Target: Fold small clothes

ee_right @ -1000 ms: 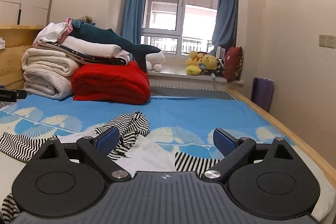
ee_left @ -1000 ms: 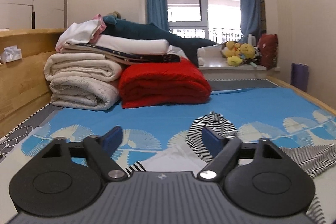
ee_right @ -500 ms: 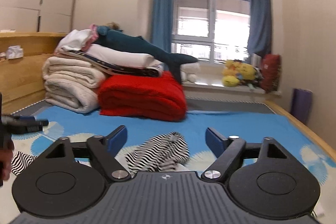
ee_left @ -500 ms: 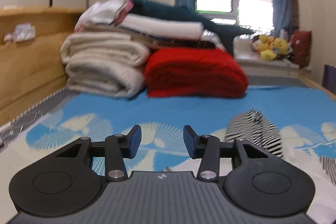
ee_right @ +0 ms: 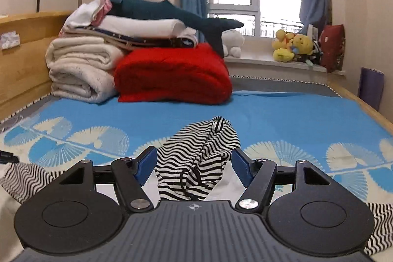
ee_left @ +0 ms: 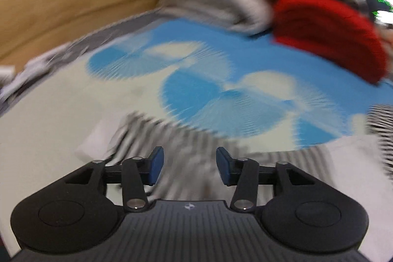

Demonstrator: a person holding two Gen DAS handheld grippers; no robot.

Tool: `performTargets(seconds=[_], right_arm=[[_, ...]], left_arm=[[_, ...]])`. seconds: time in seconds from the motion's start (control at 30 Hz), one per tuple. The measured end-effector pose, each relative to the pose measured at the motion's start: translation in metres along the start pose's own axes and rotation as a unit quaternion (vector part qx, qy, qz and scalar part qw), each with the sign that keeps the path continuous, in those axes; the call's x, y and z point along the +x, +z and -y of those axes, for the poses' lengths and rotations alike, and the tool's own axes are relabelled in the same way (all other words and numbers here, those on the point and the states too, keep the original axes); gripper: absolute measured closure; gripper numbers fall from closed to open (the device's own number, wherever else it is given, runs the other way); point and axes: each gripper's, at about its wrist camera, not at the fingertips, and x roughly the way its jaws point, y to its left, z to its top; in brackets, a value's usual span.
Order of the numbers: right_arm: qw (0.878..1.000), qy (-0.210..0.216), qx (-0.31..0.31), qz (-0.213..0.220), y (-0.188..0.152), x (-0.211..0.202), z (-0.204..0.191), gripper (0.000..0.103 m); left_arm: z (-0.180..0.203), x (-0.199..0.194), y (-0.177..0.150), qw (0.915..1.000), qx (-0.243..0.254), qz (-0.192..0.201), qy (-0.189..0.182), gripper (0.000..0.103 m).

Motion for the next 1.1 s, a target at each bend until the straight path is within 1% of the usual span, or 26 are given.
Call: performTargets(seconds=[0.07,0.13,0.2,0.27,0.37,0.4,0.43,0.47,0.5,0.53,0.57,0.6,0.63,0.67,0.73,0.8,0.83,0.87,0.9,0.93,0.97,1.0,1.03,1.07,1.1], right_arm=[[1.0,-0.001,0.001,-0.004,-0.001,0.005,0.004,0.035],[1.0,0.0,0.015,-0.015,0.0,0.01,0.008,0.035],[0.999,0.003,0.029,-0.023,-0.003,0.012,0.014,0.034],[0.999,0.001,0.032,-0.026,-0.005,0.016,0.016,0.034],[0.999,-0.006,0.029,-0.033,-0.007,0.021,0.017,0.034],[0.999,-0.008,0.03,-0.037,-0.007,0.022,0.018,0.034],[0.999,-0.01,0.031,-0.04,-0.008,0.023,0.019,0.034],[0.998,-0.012,0.032,-0.043,-0.009,0.024,0.021,0.034],[0.998,-0.013,0.033,-0.046,-0.01,0.024,0.022,0.034],[0.998,-0.015,0.034,-0.048,-0.011,0.025,0.023,0.037],[0.998,-0.016,0.035,-0.051,-0.011,0.025,0.025,0.044],[0.998,-0.016,0.035,-0.054,-0.012,0.025,0.026,0.048],[0.998,-0.018,0.035,-0.057,-0.012,0.025,0.028,0.054],[0.997,-0.018,0.037,-0.058,-0.012,0.025,0.03,0.056],[0.997,-0.021,0.042,-0.06,-0.013,0.025,0.037,0.059],[0.996,-0.027,0.052,-0.065,-0.013,0.025,0.044,0.059],[0.995,-0.031,0.059,-0.068,-0.013,0.026,0.048,0.059],[0.995,-0.035,0.066,-0.071,-0.013,0.026,0.052,0.059],[0.994,-0.04,0.074,-0.074,-0.013,0.027,0.056,0.059],[0.993,-0.045,0.083,-0.078,-0.014,0.027,0.061,0.059],[0.991,-0.05,0.092,-0.08,-0.014,0.028,0.066,0.059],[0.99,-0.054,0.099,-0.083,-0.016,0.029,0.071,0.059],[0.988,-0.062,0.109,-0.087,-0.017,0.031,0.076,0.059],[0.986,-0.071,0.118,-0.089,-0.019,0.032,0.08,0.058],[0.984,-0.082,0.129,-0.093,-0.021,0.034,0.085,0.057]], left_arm=[[-0.021,0.017,0.001,0.9989,-0.037,-0.024,0.018,0.046],[-0.044,0.032,-0.002,0.9961,-0.071,-0.041,0.032,0.045],[-0.055,0.046,-0.003,0.9926,-0.093,-0.059,0.051,0.045],[-0.07,0.051,-0.008,0.9883,-0.117,-0.073,0.066,0.045],[-0.085,0.06,-0.017,0.9792,-0.158,-0.102,0.076,0.046],[-0.086,0.062,-0.018,0.9784,-0.163,-0.102,0.075,0.046],[-0.086,0.057,-0.019,0.9796,-0.158,-0.097,0.078,0.052],[-0.083,0.058,-0.018,0.9815,-0.148,-0.095,0.076,0.075],[-0.081,0.056,-0.018,0.9832,-0.142,-0.094,0.066,0.088],[-0.079,0.05,-0.019,0.9842,-0.139,-0.093,0.058,0.096],[-0.076,0.04,-0.019,0.9847,-0.136,-0.089,0.063,0.098],[-0.069,0.035,-0.016,0.9855,-0.128,-0.084,0.074,0.098],[-0.062,0.019,-0.012,0.9878,-0.115,-0.071,0.077,0.099],[-0.05,0.006,-0.006,0.9904,-0.108,-0.054,0.068,0.099],[-0.027,-0.03,0.006,0.9951,-0.091,-0.015,0.036,0.099],[0.006,-0.074,0.016,0.9975,-0.064,0.029,-0.009,0.099],[0.027,-0.103,0.018,0.9966,-0.046,0.053,-0.044,0.099],[0.045,-0.122,0.021,0.9945,-0.031,0.067,-0.074,0.099],[0.067,-0.148,0.018,0.9906,-0.011,0.078,-0.112,0.099],[0.09,-0.175,0.013,0.9842,0.012,0.084,-0.156,0.099],[0.112,-0.2,0.005,0.9757,0.035,0.082,-0.2,0.099],[0.133,-0.22,-0.004,0.9653,0.057,0.074,-0.244,0.099],[0.155,-0.242,-0.018,0.9476,0.082,0.05,-0.305,0.098],[0.171,-0.254,-0.029,0.9289,0.103,0.017,-0.355,0.095],[0.188,-0.263,-0.041,0.9026,0.125,-0.031,-0.411,0.091]])
